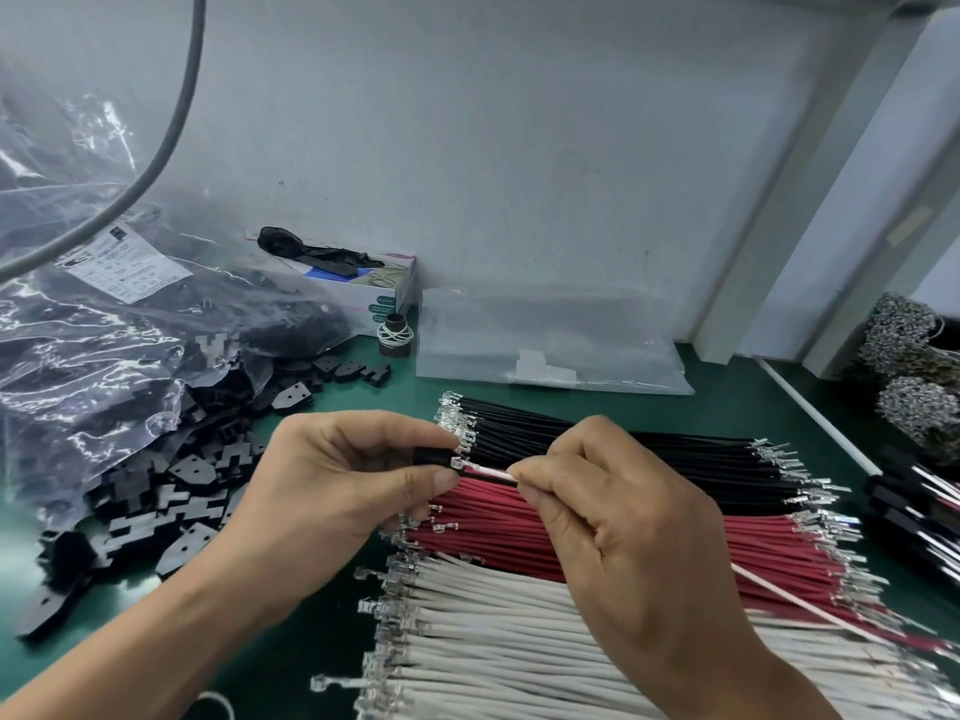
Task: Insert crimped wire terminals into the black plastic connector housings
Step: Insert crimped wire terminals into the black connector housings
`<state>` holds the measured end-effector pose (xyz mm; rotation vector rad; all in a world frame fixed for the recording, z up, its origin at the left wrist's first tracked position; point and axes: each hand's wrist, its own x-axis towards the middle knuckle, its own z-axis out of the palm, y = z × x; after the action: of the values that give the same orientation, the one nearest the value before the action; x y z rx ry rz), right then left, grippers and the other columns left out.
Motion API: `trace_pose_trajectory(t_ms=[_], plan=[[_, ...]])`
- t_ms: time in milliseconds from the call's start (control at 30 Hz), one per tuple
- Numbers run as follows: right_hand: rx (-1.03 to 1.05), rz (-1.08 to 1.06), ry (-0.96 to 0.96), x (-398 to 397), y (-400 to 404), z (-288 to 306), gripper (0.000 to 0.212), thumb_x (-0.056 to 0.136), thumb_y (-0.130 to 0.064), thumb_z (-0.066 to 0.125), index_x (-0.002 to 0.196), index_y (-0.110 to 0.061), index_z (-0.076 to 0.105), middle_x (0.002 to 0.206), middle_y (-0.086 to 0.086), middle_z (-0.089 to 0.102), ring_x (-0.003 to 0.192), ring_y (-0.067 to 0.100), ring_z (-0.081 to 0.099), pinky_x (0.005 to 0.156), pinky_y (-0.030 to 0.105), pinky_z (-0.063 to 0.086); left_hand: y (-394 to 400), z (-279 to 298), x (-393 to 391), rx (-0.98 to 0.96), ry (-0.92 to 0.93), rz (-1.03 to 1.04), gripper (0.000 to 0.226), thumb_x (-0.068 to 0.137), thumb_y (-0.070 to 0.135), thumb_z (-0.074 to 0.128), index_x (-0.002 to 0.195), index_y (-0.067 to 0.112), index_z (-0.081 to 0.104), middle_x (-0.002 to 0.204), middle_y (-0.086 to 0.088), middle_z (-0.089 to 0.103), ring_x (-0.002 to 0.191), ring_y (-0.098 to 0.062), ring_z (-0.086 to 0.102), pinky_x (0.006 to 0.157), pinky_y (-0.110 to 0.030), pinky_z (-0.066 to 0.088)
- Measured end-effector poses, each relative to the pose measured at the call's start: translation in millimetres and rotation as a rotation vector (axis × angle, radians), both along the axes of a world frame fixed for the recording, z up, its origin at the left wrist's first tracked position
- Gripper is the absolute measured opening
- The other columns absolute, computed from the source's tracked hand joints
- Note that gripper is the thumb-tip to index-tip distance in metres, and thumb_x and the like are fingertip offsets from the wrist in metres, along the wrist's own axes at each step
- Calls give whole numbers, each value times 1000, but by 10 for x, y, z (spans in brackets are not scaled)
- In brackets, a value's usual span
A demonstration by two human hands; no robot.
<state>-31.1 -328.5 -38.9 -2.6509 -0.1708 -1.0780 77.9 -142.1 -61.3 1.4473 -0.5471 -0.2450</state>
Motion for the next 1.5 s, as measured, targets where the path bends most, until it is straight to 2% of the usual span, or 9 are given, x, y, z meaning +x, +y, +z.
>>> trace_pose_trajectory(t_ms=[367,567,767,867,1000,1133,1367,1433,1500], plan=[[-132,-23,-137,44,-5,-64,6,84,-7,77,85,-13,76,79,-3,59,66,18,55,47,33,47,6,3,-3,3,27,-28,31,61,18,89,91,17,84,73,-18,75,57,-18,65,52,-21,53],[249,118,-13,75,24,-133,9,87,-20,71,88,-15,78,83,-7,59,73,13,61,60,36,52,3,17,-20,40,1,-45,30,59,16,89,89,14,85,74,-21,76,57,-20,67,57,-21,56],[262,138,29,66,15,-123,9,88,-24,70,88,-18,78,84,-10,59,74,11,61,62,32,52,-8,40,-41,73,-48,-37,28,63,16,89,91,16,84,79,-19,78,64,-28,73,64,-25,60],[241,119,27,71,-21,-104,12,87,-30,70,85,-20,77,82,-14,59,73,10,61,60,30,51,-13,44,-47,82,-63,-28,27,64,16,89,91,19,85,83,-16,79,73,-37,76,69,-31,63],[128,112,-36,109,37,-139,13,89,-22,69,81,-14,73,80,-6,58,70,12,58,60,31,51,6,24,-29,92,-89,-45,26,66,16,88,91,21,85,77,-13,79,67,-25,77,64,-24,60],[67,130,-76,149,40,-158,12,90,-16,70,80,-10,72,79,-1,59,68,16,58,59,33,52,4,21,-45,76,-121,-55,25,68,17,89,92,22,85,79,-11,79,70,-28,78,67,-27,62],[-93,48,-164,156,-56,-62,15,96,-26,65,89,-16,75,85,-6,61,74,15,58,60,30,50,14,27,58,-71,-127,-56,26,67,9,87,92,16,84,78,-16,78,67,-27,76,68,-28,62],[-85,14,-74,136,-81,-61,22,97,-35,57,99,-20,74,92,-8,61,80,12,59,66,28,51,23,42,69,-82,-128,-8,26,67,15,87,93,19,84,83,-12,80,73,-24,78,70,-24,62],[-69,-15,-23,109,-121,-65,24,98,-36,52,99,-23,73,89,-12,60,71,8,58,56,27,52,86,62,137,-12,-157,61,30,73,34,86,102,29,82,97,0,81,89,-16,78,77,-18,59]])
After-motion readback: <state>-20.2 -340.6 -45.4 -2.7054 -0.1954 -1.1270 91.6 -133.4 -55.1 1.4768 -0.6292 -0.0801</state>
